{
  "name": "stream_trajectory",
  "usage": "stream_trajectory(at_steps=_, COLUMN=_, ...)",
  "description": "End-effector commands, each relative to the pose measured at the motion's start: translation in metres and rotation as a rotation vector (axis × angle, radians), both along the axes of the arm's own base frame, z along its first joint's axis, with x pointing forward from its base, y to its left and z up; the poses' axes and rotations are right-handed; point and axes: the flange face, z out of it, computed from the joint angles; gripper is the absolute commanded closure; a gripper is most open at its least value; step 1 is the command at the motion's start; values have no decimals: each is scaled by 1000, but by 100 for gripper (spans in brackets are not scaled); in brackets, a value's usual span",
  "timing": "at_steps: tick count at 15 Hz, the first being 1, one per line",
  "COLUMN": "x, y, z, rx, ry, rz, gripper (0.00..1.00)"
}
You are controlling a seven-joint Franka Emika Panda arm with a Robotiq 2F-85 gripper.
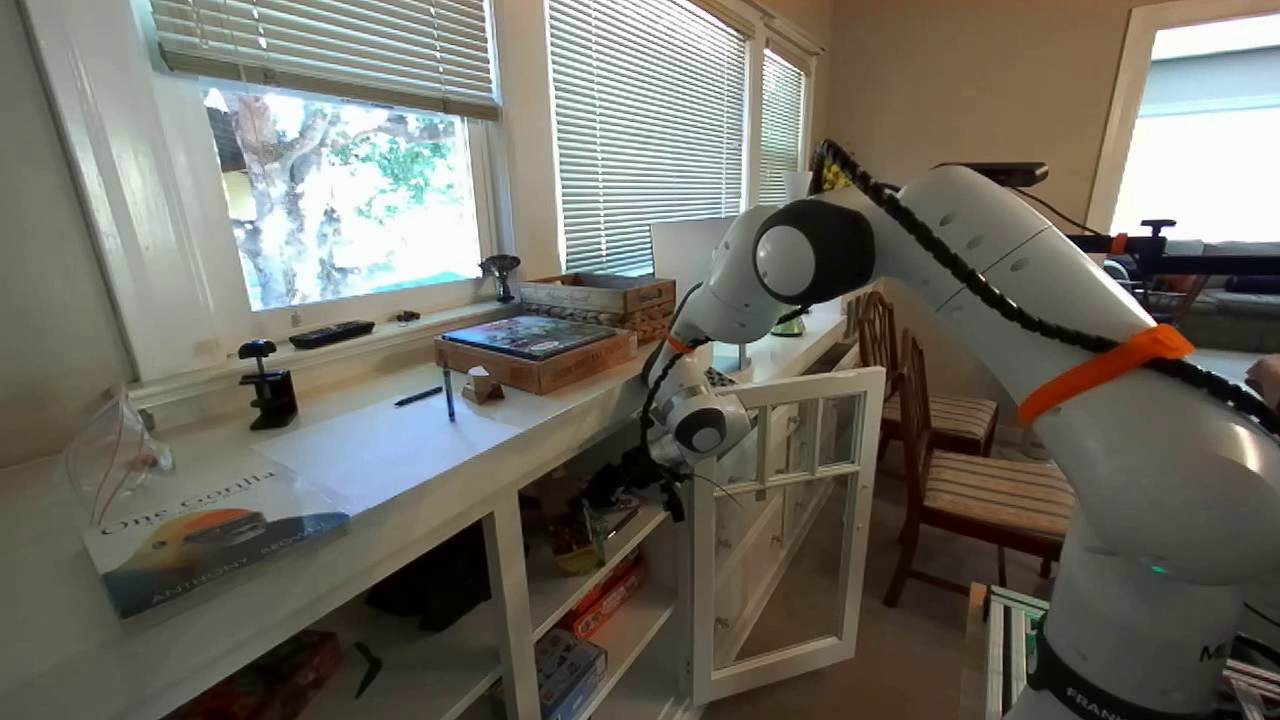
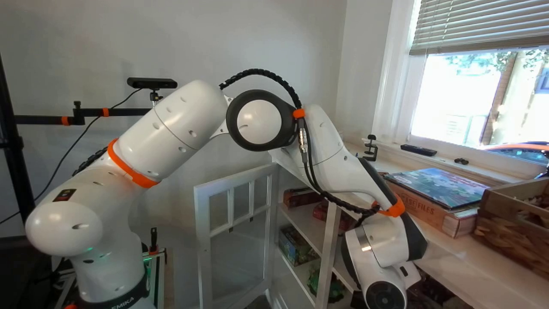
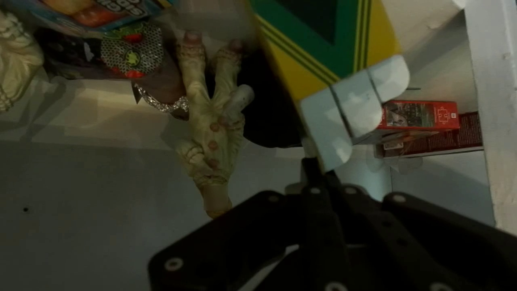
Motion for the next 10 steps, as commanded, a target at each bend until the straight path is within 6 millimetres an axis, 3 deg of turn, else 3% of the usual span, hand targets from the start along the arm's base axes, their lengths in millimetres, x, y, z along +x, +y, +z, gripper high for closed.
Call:
stream_trajectory(at_steps=1, x=8, y=-2, z=-5, rx=14, ry=-7, rz=-3, gripper=73)
stream_trajectory(at_steps=10, x=9, y=-3, z=-5, rx=4, ry=-4, rz=-5, gripper=4)
